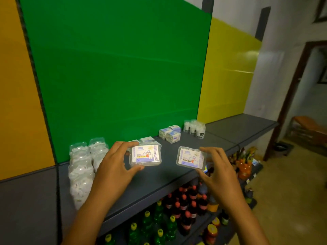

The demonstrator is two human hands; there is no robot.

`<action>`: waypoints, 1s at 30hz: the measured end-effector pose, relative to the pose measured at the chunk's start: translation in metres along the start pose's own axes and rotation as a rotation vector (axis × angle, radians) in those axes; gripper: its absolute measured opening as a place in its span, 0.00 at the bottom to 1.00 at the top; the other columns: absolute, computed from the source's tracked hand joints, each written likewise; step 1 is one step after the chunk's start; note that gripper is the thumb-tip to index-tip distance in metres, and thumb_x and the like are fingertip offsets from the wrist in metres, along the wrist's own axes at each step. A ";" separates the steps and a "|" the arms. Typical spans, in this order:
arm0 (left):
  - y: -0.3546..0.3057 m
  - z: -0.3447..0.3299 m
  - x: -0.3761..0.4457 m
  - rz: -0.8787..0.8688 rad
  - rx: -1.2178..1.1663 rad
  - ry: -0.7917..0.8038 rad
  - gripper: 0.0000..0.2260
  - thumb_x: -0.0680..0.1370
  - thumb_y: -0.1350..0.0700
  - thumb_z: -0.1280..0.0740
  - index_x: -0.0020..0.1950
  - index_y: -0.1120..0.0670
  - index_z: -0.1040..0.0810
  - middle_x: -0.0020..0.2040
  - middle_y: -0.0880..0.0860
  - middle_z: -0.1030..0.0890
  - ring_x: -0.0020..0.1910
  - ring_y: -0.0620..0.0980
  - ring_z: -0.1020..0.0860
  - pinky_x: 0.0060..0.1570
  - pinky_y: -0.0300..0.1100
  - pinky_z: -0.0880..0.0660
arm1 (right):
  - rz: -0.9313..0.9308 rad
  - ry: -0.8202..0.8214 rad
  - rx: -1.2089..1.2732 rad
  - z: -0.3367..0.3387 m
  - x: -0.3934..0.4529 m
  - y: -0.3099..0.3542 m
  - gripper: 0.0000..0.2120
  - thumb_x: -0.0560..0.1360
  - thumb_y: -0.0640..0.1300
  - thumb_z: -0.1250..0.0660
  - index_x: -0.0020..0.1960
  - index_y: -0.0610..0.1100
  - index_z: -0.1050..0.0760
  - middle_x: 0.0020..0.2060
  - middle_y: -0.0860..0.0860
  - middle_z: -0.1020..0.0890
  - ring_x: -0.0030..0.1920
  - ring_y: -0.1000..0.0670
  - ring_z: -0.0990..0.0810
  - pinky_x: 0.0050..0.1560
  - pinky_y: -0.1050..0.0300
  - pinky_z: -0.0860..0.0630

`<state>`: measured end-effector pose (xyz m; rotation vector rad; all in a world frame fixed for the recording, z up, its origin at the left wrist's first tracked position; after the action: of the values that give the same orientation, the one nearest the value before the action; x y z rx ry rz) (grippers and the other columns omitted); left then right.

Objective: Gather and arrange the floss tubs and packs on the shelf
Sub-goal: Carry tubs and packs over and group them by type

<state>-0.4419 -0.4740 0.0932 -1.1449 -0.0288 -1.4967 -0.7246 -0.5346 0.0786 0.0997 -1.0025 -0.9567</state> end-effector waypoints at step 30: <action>0.101 -0.068 0.125 0.246 0.355 -0.043 0.27 0.66 0.54 0.22 0.63 0.50 0.27 0.58 0.49 0.27 0.48 0.45 0.29 0.48 0.42 0.26 | 0.134 0.235 0.139 -0.144 0.172 -0.091 0.27 0.70 0.43 0.24 0.66 0.52 0.30 0.61 0.56 0.28 0.55 0.56 0.24 0.50 0.56 0.21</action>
<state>-0.3844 -0.6387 0.0817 -0.8591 -0.1711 -1.1914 -0.6419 -0.7622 0.0684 0.2523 -0.8458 -0.7343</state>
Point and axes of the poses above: each hand's wrist, its own x-axis towards the middle knuckle, its own z-axis out of the back of the hand, y = z × x, the point moved 8 cm from there along x, towards the middle knuckle
